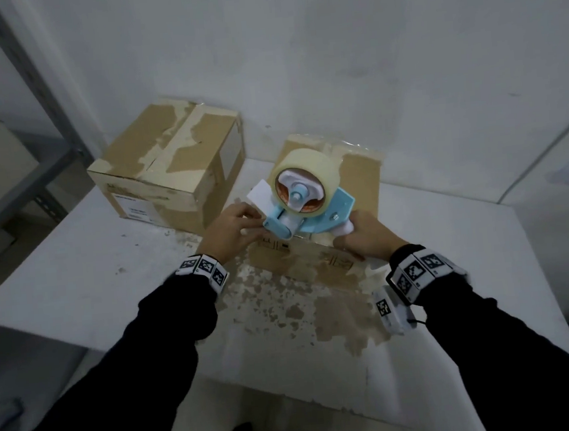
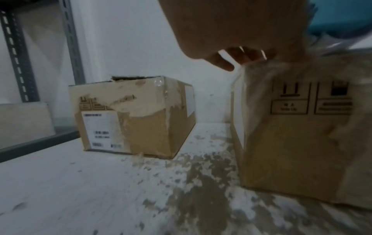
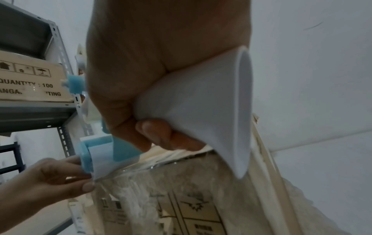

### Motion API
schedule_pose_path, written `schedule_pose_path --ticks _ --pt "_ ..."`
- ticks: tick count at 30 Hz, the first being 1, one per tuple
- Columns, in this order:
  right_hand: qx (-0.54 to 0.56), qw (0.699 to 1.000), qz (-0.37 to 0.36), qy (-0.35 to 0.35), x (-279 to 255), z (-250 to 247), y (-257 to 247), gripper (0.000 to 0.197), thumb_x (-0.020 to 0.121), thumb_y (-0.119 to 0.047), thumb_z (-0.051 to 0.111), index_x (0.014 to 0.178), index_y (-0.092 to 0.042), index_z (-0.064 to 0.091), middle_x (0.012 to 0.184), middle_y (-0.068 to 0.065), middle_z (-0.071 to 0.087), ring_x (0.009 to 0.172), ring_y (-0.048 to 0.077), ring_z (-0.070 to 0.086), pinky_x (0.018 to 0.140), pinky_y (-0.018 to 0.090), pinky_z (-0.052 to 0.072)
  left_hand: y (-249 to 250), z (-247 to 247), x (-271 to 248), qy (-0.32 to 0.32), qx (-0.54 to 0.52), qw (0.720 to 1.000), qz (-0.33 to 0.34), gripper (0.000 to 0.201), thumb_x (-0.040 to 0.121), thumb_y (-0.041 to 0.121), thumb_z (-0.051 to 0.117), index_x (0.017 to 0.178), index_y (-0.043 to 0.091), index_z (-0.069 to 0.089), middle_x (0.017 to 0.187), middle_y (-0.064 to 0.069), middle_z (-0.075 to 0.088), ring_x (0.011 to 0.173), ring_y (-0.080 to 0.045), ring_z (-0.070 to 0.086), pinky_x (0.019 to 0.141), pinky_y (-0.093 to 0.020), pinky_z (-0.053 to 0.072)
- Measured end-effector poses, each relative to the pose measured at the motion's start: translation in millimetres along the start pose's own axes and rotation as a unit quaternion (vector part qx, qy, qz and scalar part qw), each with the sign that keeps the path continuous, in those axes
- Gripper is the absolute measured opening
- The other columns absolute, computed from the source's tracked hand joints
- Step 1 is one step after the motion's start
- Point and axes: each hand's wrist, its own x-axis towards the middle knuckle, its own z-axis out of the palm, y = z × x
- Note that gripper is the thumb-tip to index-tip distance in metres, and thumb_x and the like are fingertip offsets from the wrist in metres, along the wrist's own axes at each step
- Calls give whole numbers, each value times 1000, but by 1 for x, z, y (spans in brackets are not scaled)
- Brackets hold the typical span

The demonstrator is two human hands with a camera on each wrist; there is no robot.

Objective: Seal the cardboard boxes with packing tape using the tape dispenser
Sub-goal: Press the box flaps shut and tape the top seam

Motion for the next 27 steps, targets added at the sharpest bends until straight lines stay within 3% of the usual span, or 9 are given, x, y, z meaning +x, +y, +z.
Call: schedule_pose_path --ticks 3,8,11,15,17,19,21,24,27 --pt "7 1000 -9 -7 -2 -3 2 10 75 -2 61 68 4 56 53 15 55 34 14 43 47 30 40 -4 4 4 11 15 1000 12 17 75 19 74 80 3 73 84 -12 64 77 -31 59 65 -35 49" --pt "6 1000 -15 -19 -5 -12 10 13 74 1 60 64 -1 53 43 4 50 30 10 41 44 26 38 -8 3 8 14 17 999 38 19 79 25 69 85 8 74 80 -8 61 76 -19 52 60 -36 47" --pt "-6 1000 -19 -22 -7 -15 15 20 74 1 60 58 -7 49 36 -5 48 31 6 42 45 25 38 -4 5 6 15 14 999 27 18 79 22 71 89 7 75 80 -7 61 77 -22 54 62 -36 46" --pt "-71 996 -41 -32 -8 -24 20 9 78 -2 61 73 -1 54 55 -1 49 39 1 48 45 20 36 0 4 6 19 15 1000 9 18 80 20 71 90 7 75 81 -7 61 80 -24 57 69 -31 44" --pt "-93 994 -51 -37 -9 -29 25 15 79 -3 61 70 -8 50 59 -1 50 43 4 49 44 14 35 3 4 6 16 17 1000 -7 17 79 20 72 90 7 75 82 -7 61 81 -24 57 69 -32 45" --pt "-125 989 -70 -40 -8 -29 29 26 79 -4 61 65 -16 43 63 -2 50 52 9 46 49 19 34 7 5 5 11 20 1000 -11 17 79 19 72 90 7 76 82 -7 61 81 -23 56 68 -27 42" --pt "-138 986 -78 -43 -6 -32 31 23 79 -6 62 67 -15 45 65 -2 50 55 9 44 51 20 32 11 4 6 9 14 1000 -24 17 81 21 70 91 8 75 82 -6 60 82 -20 54 69 -25 41" --pt "-150 987 -49 -37 -15 -51 52 14 78 -7 64 73 -9 51 70 3 56 55 6 48 52 19 36 12 2 6 6 4 999 -50 20 82 23 69 92 7 75 85 -5 60 85 -16 53 73 -28 44" --pt "-138 990 10 -17 -38 -79 79 26 78 -3 65 65 -18 49 63 -1 55 43 1 51 45 13 35 16 6 9 4 10 999 -49 20 82 22 69 90 4 74 83 -6 59 85 -19 54 72 -31 46"
